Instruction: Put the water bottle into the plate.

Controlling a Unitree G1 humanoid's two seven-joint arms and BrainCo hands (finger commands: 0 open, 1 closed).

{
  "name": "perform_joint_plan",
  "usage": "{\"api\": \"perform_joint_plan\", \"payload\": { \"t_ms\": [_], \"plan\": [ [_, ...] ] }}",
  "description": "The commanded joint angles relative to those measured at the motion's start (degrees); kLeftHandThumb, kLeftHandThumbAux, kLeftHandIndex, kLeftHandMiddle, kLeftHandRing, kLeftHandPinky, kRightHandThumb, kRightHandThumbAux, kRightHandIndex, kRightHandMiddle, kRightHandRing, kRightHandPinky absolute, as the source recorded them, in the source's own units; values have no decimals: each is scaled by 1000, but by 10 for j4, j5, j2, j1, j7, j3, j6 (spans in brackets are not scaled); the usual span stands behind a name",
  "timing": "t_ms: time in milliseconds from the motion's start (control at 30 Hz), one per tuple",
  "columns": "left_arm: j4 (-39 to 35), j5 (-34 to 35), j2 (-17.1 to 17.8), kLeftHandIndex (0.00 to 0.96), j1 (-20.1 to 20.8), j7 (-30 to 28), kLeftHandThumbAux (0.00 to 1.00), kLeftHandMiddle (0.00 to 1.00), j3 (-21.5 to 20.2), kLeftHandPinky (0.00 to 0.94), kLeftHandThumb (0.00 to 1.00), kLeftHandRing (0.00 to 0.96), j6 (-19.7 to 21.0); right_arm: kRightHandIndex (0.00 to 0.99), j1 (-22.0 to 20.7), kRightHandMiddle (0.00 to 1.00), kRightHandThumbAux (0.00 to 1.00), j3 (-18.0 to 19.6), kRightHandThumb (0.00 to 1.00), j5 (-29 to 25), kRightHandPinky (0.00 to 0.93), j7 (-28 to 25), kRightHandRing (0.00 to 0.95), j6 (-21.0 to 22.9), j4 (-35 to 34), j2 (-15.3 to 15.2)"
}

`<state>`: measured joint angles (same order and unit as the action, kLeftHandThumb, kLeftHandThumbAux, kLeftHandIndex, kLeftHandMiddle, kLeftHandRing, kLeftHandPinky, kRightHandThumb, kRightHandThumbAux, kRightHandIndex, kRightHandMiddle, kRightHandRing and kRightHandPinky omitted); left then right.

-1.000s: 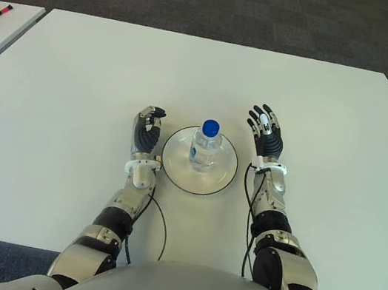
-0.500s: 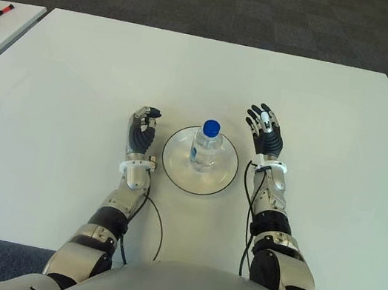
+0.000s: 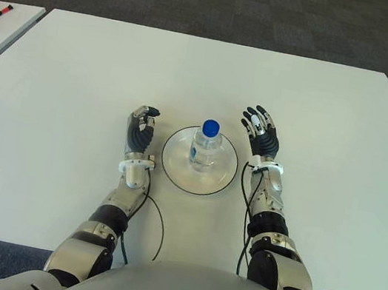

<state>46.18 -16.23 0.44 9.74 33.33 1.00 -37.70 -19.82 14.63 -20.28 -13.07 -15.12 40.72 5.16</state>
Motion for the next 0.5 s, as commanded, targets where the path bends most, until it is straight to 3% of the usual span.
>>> {"api": "perform_joint_plan", "payload": {
  "t_ms": [33,500],
  "plan": [
    [18,-7,5,442,-2,12,673,434,-1,388,838,364,-2,254,15,341,812,-3,366,11,408,13,380,-2,-3,5],
    [31,-1,6,449,3,14,673,428,-3,372,838,357,-9,278,21,367,818,-7,442,30,423,28,400,-9,-1,5]
  ]
}}
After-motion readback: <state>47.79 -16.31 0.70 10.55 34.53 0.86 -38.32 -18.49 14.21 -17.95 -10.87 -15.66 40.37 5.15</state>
